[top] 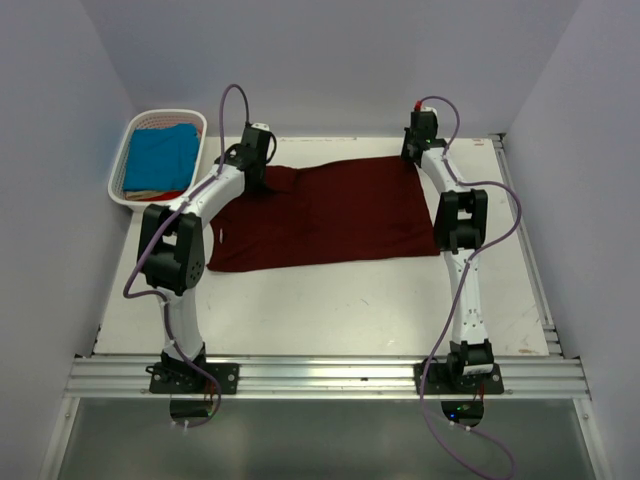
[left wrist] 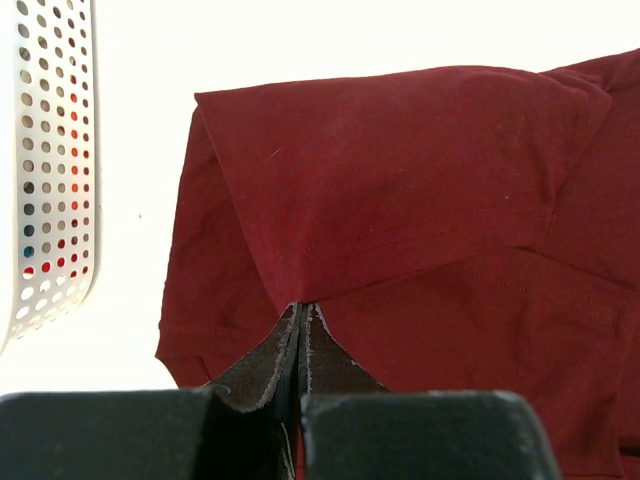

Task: Fold and stack the t-shirts
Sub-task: Grap the side of the flattened tshirt furthest away from the robot with both arms

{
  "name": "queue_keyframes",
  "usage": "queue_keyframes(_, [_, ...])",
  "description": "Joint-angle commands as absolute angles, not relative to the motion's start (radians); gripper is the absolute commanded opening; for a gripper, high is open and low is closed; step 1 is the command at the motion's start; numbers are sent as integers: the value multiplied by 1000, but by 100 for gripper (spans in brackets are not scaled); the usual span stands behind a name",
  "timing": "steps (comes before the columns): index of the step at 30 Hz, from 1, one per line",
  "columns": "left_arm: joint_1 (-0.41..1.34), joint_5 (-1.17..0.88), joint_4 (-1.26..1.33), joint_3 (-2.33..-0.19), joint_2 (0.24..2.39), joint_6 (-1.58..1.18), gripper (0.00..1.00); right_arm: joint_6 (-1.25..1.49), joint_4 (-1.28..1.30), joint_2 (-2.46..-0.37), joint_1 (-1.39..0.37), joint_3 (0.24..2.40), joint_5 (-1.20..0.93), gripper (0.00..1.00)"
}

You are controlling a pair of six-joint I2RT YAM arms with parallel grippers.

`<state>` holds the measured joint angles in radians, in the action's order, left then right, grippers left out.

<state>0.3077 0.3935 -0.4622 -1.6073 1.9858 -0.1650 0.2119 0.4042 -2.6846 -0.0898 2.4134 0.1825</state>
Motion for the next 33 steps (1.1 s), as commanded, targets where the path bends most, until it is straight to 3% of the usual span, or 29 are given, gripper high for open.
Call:
queue_keyframes(1, [299,385,-460,-1626,1967,-179,0,229,430,-2706,-78,2447,172,0])
queue_keyframes(33, [275,482,-497,-1612,1783,-193,0,173,160,-2323,-77,2026,252,9])
